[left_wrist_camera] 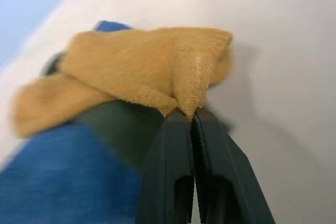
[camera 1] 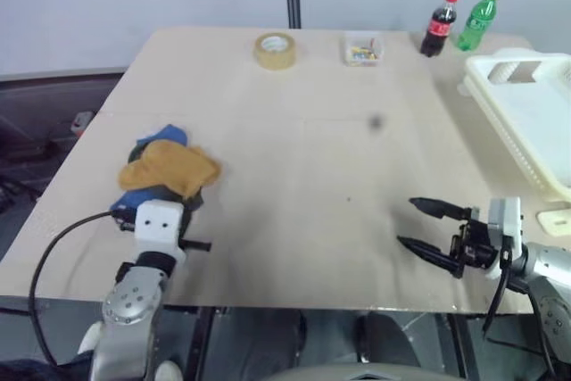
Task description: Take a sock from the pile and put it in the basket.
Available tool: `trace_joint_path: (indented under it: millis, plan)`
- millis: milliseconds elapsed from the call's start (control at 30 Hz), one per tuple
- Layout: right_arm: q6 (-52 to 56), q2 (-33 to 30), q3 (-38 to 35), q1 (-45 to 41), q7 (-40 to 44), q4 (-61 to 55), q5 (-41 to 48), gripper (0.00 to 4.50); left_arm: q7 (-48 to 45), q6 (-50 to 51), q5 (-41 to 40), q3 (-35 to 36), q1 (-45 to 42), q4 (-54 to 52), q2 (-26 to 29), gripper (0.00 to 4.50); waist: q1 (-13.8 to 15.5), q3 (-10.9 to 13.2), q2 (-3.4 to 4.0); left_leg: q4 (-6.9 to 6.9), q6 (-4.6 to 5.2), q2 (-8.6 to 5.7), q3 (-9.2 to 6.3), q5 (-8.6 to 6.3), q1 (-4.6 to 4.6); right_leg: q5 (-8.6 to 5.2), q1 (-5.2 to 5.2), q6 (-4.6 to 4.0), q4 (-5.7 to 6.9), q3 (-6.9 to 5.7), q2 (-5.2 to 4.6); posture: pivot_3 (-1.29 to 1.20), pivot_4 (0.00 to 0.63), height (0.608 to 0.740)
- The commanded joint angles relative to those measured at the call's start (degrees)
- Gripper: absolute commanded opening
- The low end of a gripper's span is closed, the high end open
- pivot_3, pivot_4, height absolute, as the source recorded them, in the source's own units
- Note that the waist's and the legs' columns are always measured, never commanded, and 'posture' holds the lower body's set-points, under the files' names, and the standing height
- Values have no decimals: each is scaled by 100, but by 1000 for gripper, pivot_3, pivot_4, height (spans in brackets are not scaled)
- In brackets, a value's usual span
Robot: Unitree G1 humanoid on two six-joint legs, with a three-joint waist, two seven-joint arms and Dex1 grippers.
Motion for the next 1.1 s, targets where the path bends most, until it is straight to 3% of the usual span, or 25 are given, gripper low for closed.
trace_joint_path:
  millis: [33, 333, 500, 600, 633, 833, 1100]
  plan:
    - [-97, 20, -2, -121, 1, -30, 37, 3700, -262, 757, -316, -596, -159, -598, -9, 47, -8, 0, 1, 0, 0, 0, 1, 0, 0, 0, 0, 0, 0, 1, 4, 0, 150, 738]
    - [-37, 66, 71, -300, -76, -5, 32, 3700, -830, 2155, -700, -1930, -1387, -396, 77, 47, -9, 0, 1, 2, -1, -6, 0, 1, 1, 0, 1, 1, 11, -1, 15, 0, 150, 738]
    - [-79, 47, 54, -362, -152, 57, -33, 3700, -1011, 2525, -1000, -2606, -2276, 256, -565, 47, -8, 0, 0, 8, -1, -8, -1, 2, 1, 1, 3, 2, 13, -2, 15, 0, 150, 738]
    - [-107, 34, 21, -390, -194, 95, -70, 3700, -1247, 2433, -898, -2982, -2774, 802, -675, 47, -8, 0, 0, 9, -1, -10, -2, 3, 2, 1, 4, 2, 16, -3, 17, 0, 150, 738]
    - [-115, 28, 10, -396, -195, 105, -76, 3700, -1318, 2451, -951, -3045, -2874, 915, -730, 686, -22, 0, 1, 10, -2, -10, -3, 3, 2, 1, 3, 2, 17, -3, 19, 0, 150, 738]
    - [-70, -57, -82, -504, -386, 75, -185, 3700, -1919, 2730, -1680, -2896, -2748, 680, -651, 3182, -42, 0, 1, 9, -14, -4, 2, 10, 3, 1, 0, 2, 20, 5, 21, 0, 150, 738]
    - [431, 111, 516, -1129, -1175, -16, -669, 3700, -2561, 3046, -2683, -1854, -2686, 76, 196, 3182, -49, 1, 4, 10, -11, -4, -1, 8, 4, 0, -2, 1, 26, 4, 19, 0, 150, 738]
